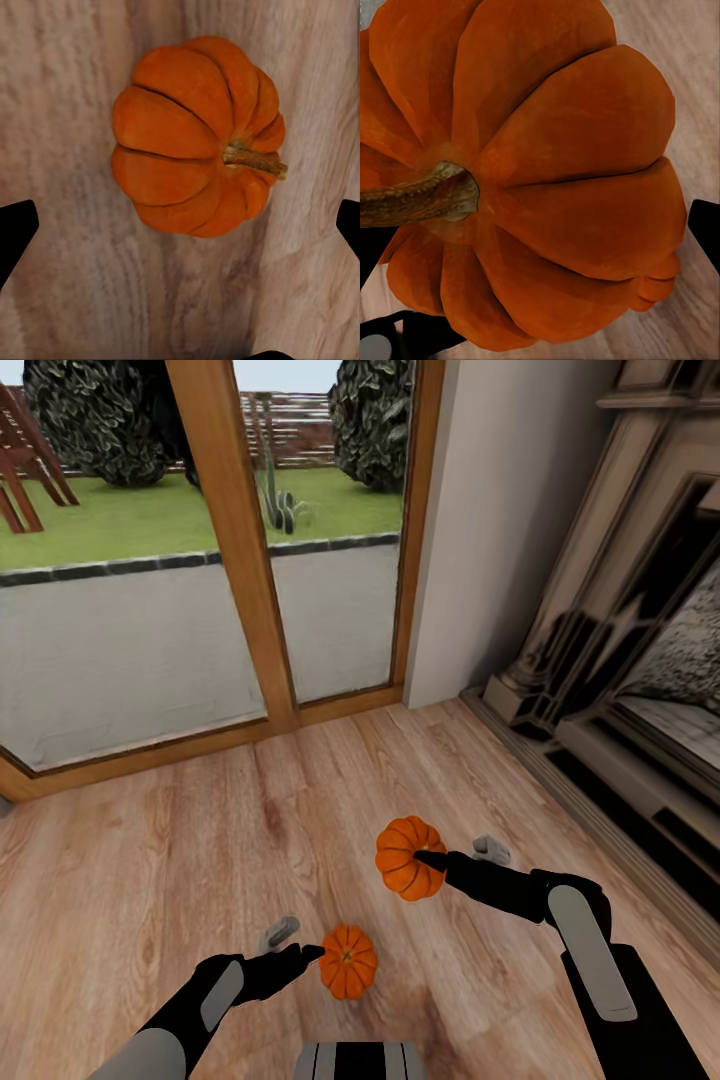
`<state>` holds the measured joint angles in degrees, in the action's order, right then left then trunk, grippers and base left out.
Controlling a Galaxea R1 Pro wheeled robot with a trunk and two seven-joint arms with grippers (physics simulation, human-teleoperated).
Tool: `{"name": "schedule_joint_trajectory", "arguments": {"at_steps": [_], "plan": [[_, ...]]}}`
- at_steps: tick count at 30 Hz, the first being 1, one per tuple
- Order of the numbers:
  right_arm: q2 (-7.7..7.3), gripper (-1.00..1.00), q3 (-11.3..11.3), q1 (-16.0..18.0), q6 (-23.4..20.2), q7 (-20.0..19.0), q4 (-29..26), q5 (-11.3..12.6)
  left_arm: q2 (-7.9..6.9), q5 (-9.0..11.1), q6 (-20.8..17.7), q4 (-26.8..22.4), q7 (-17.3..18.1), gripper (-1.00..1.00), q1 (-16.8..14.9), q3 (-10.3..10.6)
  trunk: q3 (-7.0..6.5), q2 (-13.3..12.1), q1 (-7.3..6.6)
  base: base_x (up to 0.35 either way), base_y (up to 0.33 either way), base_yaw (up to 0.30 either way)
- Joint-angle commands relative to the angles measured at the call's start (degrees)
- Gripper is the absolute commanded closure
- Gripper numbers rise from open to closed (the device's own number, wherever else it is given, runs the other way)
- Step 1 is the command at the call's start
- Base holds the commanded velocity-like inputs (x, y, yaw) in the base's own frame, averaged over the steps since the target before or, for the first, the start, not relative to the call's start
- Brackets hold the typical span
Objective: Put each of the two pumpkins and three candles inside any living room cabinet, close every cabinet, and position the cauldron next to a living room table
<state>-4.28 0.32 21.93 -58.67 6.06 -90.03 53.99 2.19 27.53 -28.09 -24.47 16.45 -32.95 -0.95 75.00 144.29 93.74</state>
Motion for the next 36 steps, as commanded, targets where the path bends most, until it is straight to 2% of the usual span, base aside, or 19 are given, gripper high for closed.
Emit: {"name": "schedule_joint_trajectory", "arguments": {"at_steps": [1,20,36], "plan": [[-0.03,1.0,0.0,0.0,-0.1,0.7,-0.1,0.7,0.01,0.3,-0.4,-0.1,0.0,-1.0,0.0,-0.1,0.04,0.0,0.0,0.065,0.005,0.0],[-0.03,1.0,0.0,0.0,-0.1,0.7,-0.1,0.7,-0.05,0.3,-0.3,-0.1,0.0,-1.0,0.0,-0.3,0.04,0.0,0.0,0.089,0.03,0.0],[-0.03,1.0,-0.6,0.0,-0.3,0.5,-0.2,0.9,0.22,0.0,-0.2,-0.1,-0.3,-1.0,0.0,-0.2,3.59,0.2,0.41,0.0,0.0,0.0]]}}
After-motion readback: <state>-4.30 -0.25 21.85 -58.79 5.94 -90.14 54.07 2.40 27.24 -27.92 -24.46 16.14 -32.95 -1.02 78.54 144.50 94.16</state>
